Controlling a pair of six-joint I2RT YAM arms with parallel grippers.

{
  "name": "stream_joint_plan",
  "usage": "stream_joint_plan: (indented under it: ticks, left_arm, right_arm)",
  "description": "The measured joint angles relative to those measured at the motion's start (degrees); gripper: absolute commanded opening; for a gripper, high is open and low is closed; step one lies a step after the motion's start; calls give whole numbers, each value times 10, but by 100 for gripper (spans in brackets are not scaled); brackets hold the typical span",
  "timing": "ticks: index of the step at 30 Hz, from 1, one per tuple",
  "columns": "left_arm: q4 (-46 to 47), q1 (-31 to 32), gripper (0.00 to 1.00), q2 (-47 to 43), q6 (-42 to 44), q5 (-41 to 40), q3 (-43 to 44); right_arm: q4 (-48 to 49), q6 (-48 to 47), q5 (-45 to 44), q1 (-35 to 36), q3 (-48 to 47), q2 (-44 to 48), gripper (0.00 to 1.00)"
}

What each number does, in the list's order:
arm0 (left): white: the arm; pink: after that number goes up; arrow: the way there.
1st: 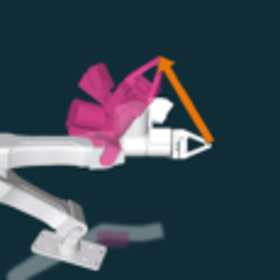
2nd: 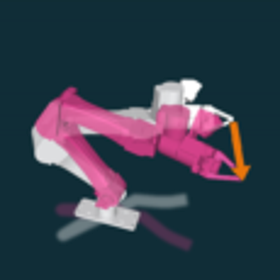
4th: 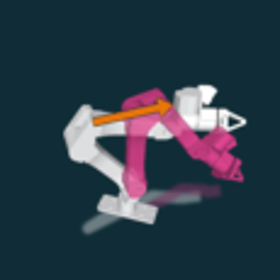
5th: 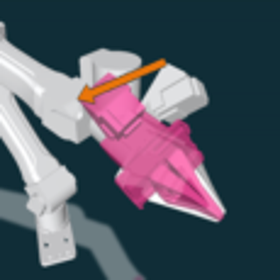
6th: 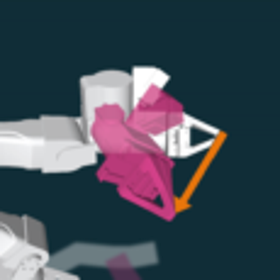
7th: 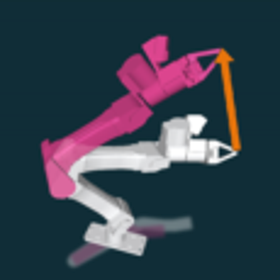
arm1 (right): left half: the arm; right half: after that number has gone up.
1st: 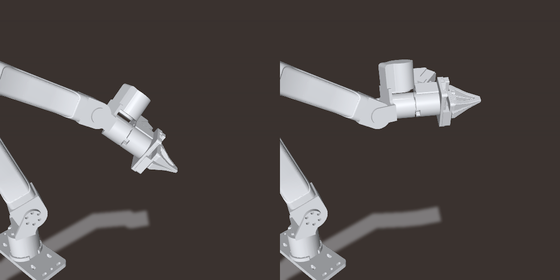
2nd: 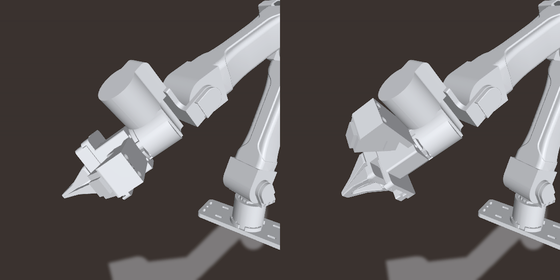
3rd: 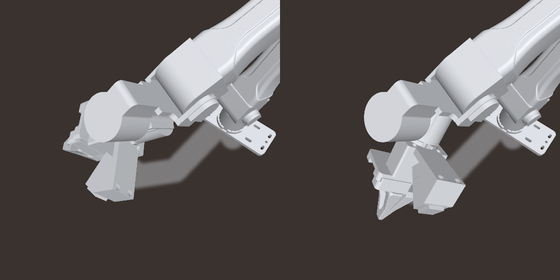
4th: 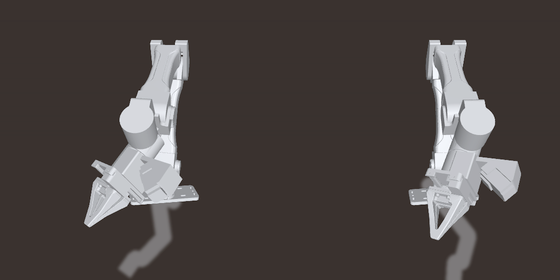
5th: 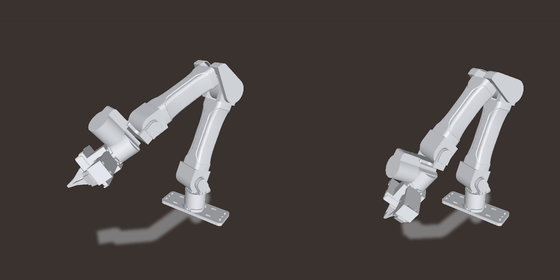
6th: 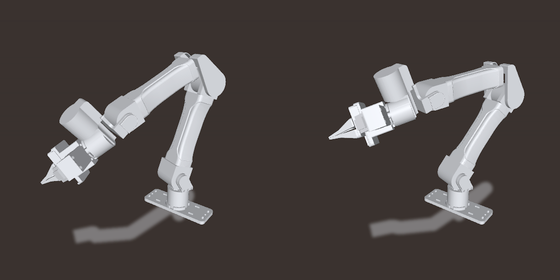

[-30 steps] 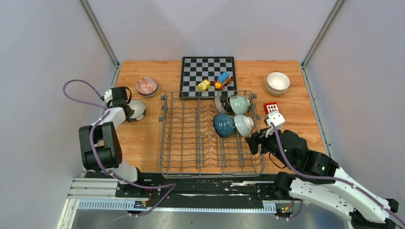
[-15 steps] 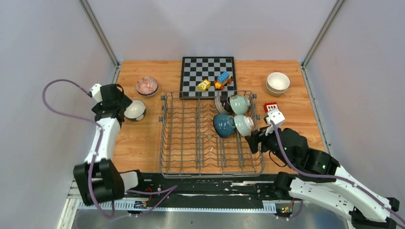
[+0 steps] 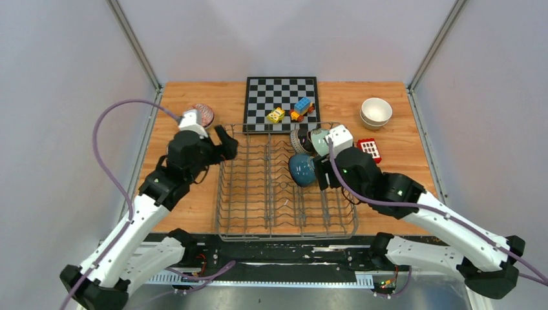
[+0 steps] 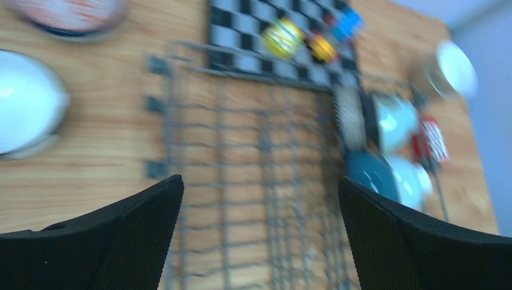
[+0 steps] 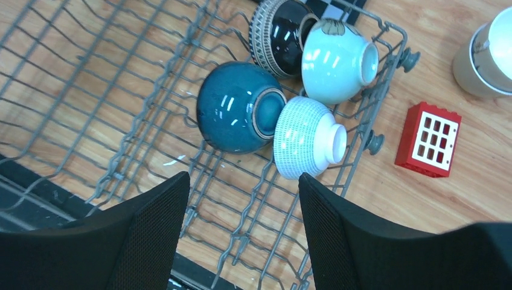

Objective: Unload the bowls from the dish rack
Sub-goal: Pick up the bowl from the dish rack.

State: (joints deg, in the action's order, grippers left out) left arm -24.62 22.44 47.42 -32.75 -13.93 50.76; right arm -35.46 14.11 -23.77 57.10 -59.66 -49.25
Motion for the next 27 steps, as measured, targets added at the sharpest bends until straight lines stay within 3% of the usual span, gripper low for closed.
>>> stream_joint_plan:
  ticks: [4, 9, 18, 27]
  left_arm:
    - [32, 144, 98, 3, -23, 22, -19]
    - [118, 237, 98, 48, -61, 75, -57]
    - [321, 250, 94, 166, -145, 153, -120]
    - [409, 246, 81, 258, -194, 163, -132]
  right_arm:
    - [6, 15, 7, -28, 5, -35, 69]
    - [45, 52, 86, -110, 40, -23, 69]
    - [133, 104, 208, -181, 105, -39, 67]
    - [205, 146, 267, -236, 142, -79, 57]
